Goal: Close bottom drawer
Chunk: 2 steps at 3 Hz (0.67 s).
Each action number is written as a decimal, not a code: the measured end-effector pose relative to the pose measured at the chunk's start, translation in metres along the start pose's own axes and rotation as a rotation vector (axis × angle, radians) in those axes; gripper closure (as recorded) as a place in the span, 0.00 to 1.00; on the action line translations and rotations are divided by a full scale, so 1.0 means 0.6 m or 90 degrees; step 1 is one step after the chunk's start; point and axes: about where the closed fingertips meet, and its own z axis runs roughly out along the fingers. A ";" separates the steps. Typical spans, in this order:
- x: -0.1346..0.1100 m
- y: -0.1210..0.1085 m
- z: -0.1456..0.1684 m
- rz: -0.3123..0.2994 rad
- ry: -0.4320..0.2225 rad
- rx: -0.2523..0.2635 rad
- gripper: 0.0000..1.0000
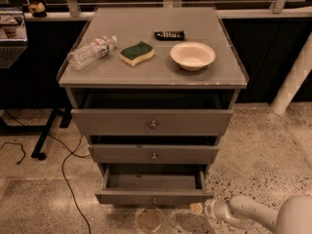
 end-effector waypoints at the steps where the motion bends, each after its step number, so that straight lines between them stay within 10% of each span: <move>1: -0.015 0.002 0.018 -0.007 0.004 -0.002 1.00; 2: -0.045 0.009 0.032 -0.023 -0.001 -0.005 1.00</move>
Offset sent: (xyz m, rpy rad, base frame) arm 0.0550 0.0174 0.0062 -0.0126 -0.0547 0.0425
